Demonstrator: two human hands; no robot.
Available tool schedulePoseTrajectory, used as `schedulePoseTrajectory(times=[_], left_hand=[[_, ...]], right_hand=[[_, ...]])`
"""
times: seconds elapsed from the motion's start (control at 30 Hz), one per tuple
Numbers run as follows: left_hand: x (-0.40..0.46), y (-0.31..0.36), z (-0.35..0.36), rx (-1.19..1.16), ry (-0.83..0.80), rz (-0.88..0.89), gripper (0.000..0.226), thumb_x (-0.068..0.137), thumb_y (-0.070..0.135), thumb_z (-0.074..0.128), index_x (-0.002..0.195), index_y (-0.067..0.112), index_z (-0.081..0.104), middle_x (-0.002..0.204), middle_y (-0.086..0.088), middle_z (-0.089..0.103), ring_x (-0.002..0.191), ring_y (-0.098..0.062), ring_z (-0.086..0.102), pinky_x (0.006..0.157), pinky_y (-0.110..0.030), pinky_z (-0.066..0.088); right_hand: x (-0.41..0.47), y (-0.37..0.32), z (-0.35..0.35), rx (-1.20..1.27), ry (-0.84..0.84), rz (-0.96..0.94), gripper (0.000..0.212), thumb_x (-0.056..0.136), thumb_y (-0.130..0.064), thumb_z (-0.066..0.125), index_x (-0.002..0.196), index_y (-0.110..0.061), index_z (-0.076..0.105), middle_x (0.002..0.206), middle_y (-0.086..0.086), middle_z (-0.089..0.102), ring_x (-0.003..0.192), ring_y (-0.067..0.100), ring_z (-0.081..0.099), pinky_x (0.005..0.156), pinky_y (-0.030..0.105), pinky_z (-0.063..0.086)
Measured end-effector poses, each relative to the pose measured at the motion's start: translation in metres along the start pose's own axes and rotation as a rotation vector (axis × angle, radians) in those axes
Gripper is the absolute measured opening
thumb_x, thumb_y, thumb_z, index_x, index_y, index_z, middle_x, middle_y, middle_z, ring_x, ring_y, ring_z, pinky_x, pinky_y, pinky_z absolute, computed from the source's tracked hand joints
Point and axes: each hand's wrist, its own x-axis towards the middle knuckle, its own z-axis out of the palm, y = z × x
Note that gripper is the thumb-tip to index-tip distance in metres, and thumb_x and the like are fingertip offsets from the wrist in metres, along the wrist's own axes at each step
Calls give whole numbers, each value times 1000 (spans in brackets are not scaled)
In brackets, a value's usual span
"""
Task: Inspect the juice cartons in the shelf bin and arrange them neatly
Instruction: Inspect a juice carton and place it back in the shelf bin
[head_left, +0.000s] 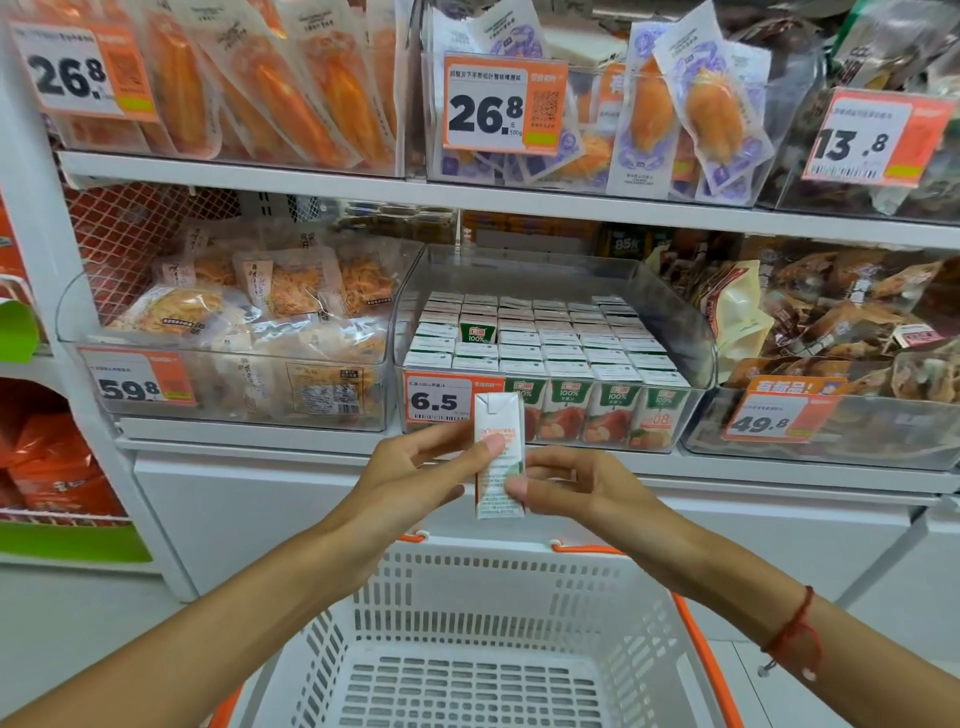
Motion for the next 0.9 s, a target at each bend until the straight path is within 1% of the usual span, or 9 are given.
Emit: schedulePoseTrajectory(times=[0.07,0.13,0.27,0.33,0.43,0.6,0.67,0.8,0.9], left_hand=[[1,-2,0,43,97,18,31,81,37,73,111,29,72,103,16,74,97,0,68,83,-22,57],[2,-5,2,37,124,14,28,79,33,77,106,28,73,99,14,75,92,1,69,78,-20,58],[5,-10,6,58,155,15,21,76,33,80,96,31,73,92,16,76,89,2,69,77,-20,58],[7,-10,3,58,140,2,17,78,32,78,94,32,73,89,14,76,86,1,71,75,-18,57],[8,-6,-6,68,47,-31,17,81,30,76,97,31,72,94,10,76,90,-2,71,70,-15,56],[5,-2,-4,104,-160,-40,26,89,29,68,115,29,68,103,13,75,95,-2,70,72,-12,55],[3,-3,-1,74,-187,-39,24,92,28,65,116,29,67,103,13,75,95,-2,70,69,-10,53],[4,-5,0,-34,-163,-61,23,95,26,60,118,25,66,106,8,75,100,-6,70,75,-12,54],[4,-6,-1,-111,-138,-85,25,97,26,57,120,23,65,109,6,74,104,-7,69,81,-16,56]], right_hand=[[2,2,4,-59,167,-7,29,76,-32,80,103,-22,71,94,0,75,88,16,72,85,30,54],[2,5,8,-194,308,-14,38,67,-37,86,98,-24,69,87,-1,74,80,18,72,79,37,58],[3,12,13,-399,406,-68,50,59,-46,88,96,-25,63,83,-9,67,75,8,62,62,27,56],[3,14,9,-402,368,-78,48,61,-51,85,94,-24,63,84,-8,68,74,8,63,62,22,54],[6,11,-1,-228,299,-79,41,68,-56,70,88,-21,68,82,-3,72,76,12,69,69,23,56],[11,6,-12,-49,292,-40,16,85,-36,66,94,-23,69,91,-1,73,76,10,72,74,24,59],[11,7,-15,-21,236,12,17,89,-34,64,100,-22,69,98,1,74,86,12,72,79,26,59],[6,5,-16,112,-32,85,26,95,-23,59,120,-20,66,112,-1,73,104,15,69,84,23,55],[6,1,-16,194,-72,87,30,92,-19,63,121,-20,65,112,1,73,105,15,69,84,23,55]])
